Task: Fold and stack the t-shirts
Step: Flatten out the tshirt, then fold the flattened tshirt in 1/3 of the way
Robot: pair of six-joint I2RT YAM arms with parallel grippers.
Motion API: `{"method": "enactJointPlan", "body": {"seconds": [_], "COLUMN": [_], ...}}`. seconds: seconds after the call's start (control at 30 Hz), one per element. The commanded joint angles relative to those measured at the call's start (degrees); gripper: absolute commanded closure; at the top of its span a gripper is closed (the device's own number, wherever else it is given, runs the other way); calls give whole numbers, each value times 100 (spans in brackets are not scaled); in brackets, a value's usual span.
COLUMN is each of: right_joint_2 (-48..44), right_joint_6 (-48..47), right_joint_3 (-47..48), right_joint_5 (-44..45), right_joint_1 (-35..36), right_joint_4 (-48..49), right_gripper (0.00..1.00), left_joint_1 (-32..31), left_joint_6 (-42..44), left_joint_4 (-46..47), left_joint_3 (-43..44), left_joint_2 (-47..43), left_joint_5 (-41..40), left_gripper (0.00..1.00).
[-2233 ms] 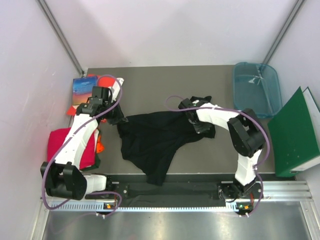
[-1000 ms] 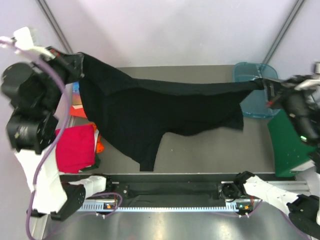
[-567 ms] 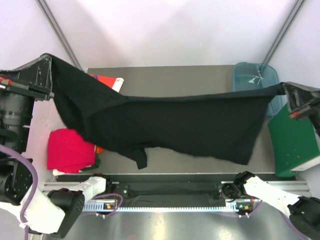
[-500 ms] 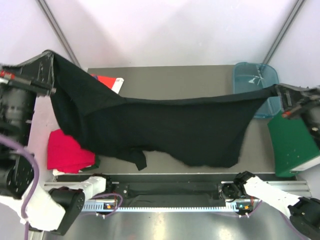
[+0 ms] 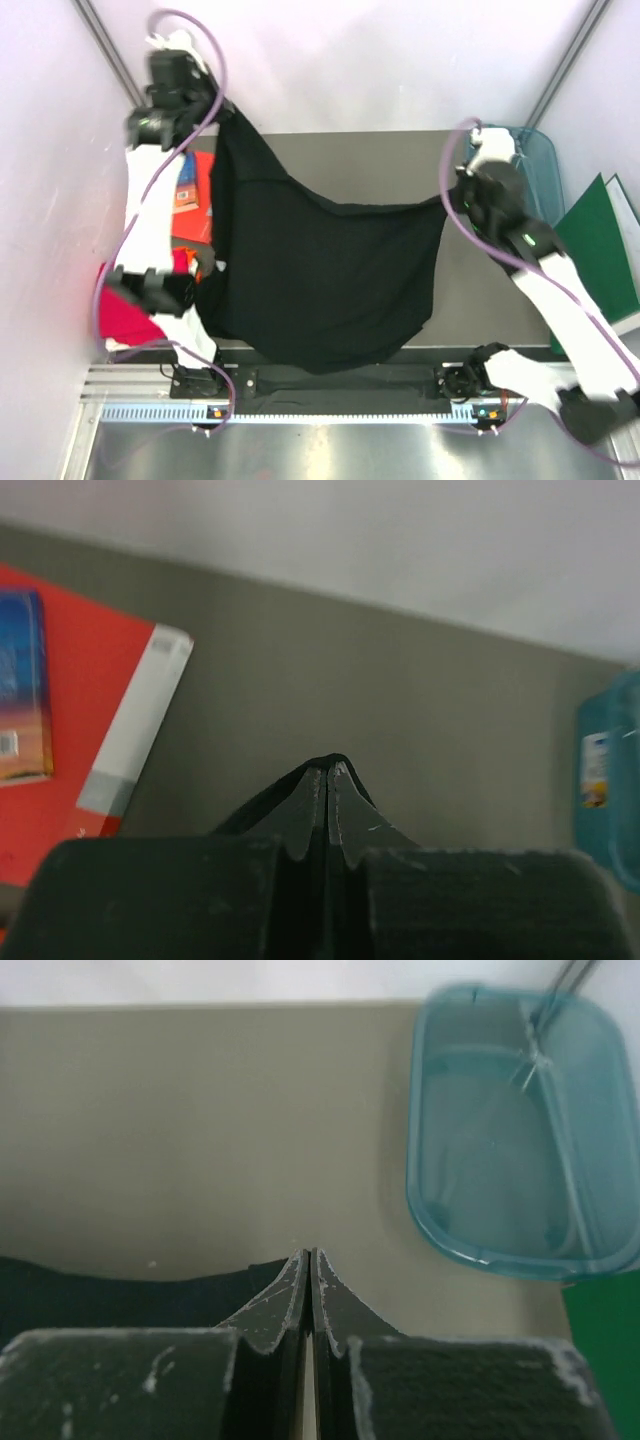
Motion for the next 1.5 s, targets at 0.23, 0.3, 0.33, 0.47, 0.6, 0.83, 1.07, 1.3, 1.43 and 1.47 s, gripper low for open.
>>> {"method": "enactJointPlan", "body": {"seconds": [0.23, 0.3, 0.33, 0.47, 0.6, 0.83, 1.07, 1.3, 1.43, 1.47], "right_joint_2": [5550, 6116, 6528, 7129, 7016, 6481, 6040, 6066, 6145, 6215], "right_joint_6": [-25, -25, -25, -25, 116, 212, 291, 248, 239, 230], "right_joint_3": [3239, 3929, 4471, 5425, 5032, 4154, 3458, 3176, 3106, 3106], "right_joint_5": [-1543, -1569, -1604, -1814, -2175, -2922, -3256, -3432, -3432, -3450], "right_joint_1": [-1876, -2016, -2052, -2210, -2447, -2632, -2632, -2624, -2624, -2632], "right_joint_4": [1354, 1063, 993, 817, 1070, 966, 291, -158, -335, -422], "right_gripper": [100, 100, 100, 100, 100, 100, 100, 100, 100, 100], "left_joint_1": [554, 702, 747, 826, 923, 967, 1063, 1362, 1406, 1398], "left_joint_6": [-312, -565, -654, -953, -1085, -1155, -1595, -1692, -1456, -1403], "left_joint_4": [172, 338, 548, 1023, 1183, 875, 779, -55, -862, -1013], "left_joint_3": [971, 1033, 1024, 1007, 1007, 139, -1691, -1542, -1550, -1629], "left_joint_2": [2372, 2636, 2681, 2795, 2831, 2225, 1047, 546, 484, 432], "left_joint_5": [684, 887, 1027, 1387, 1687, 1828, 2030, 2451, 2646, 2619], "left_gripper": [100, 100, 100, 100, 100, 100, 100, 100, 100, 100]}}
